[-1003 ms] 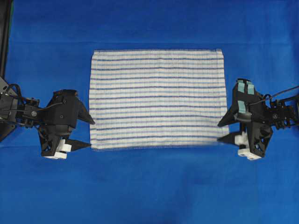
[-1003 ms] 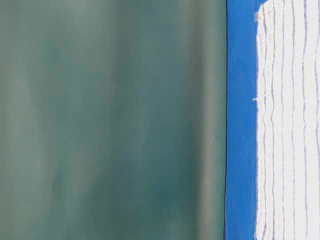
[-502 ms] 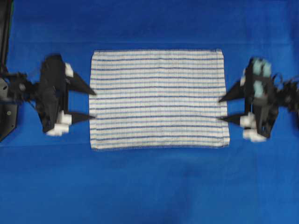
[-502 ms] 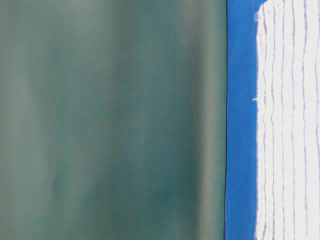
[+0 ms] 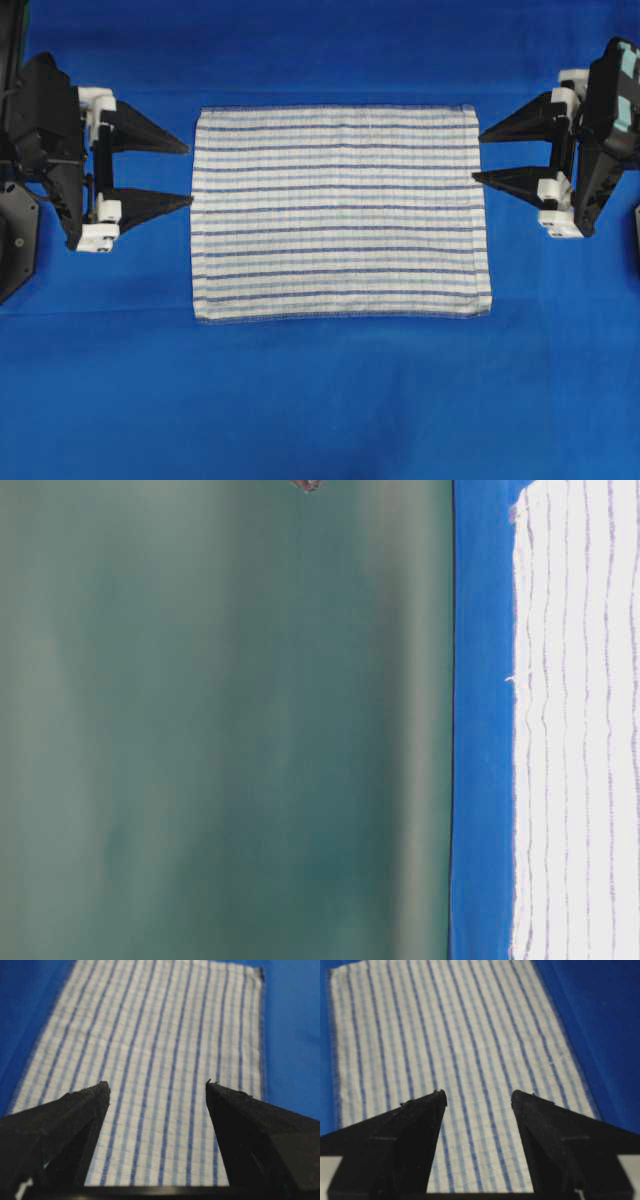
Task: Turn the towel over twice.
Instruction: 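Open both grippers and withdraw them to the towel's sides, then pinch the towel's far corners again with both grippers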
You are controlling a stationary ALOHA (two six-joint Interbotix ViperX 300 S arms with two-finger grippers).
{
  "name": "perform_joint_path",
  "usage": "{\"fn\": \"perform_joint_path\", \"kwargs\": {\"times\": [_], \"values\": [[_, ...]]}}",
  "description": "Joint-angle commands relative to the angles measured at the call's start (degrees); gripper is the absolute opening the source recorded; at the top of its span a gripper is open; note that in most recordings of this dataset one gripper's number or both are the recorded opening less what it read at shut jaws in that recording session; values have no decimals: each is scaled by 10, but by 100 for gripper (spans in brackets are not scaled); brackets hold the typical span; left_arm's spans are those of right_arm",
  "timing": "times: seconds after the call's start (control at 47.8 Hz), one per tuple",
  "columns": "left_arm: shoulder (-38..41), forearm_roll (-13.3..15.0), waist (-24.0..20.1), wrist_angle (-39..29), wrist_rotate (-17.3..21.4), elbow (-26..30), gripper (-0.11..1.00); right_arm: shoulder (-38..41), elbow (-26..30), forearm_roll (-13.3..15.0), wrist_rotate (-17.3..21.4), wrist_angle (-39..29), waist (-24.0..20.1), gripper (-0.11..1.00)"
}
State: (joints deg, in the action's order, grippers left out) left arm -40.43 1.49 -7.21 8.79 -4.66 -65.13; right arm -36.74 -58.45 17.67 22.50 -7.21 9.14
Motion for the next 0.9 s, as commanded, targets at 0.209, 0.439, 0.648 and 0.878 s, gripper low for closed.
{"fn": "perform_joint_path", "kwargs": {"times": [0.209,0.439,0.648,0.878], "values": [[35,-2,-54,12,35,4,72,47,9,2,-1,6,62,61],[110,-2,-112,43,71,6,72,134,11,2,-1,21,133,61],[203,-2,-154,82,81,11,73,221,12,7,-2,73,187,61],[298,-2,-198,139,93,18,73,288,16,20,-3,127,231,61]]}}
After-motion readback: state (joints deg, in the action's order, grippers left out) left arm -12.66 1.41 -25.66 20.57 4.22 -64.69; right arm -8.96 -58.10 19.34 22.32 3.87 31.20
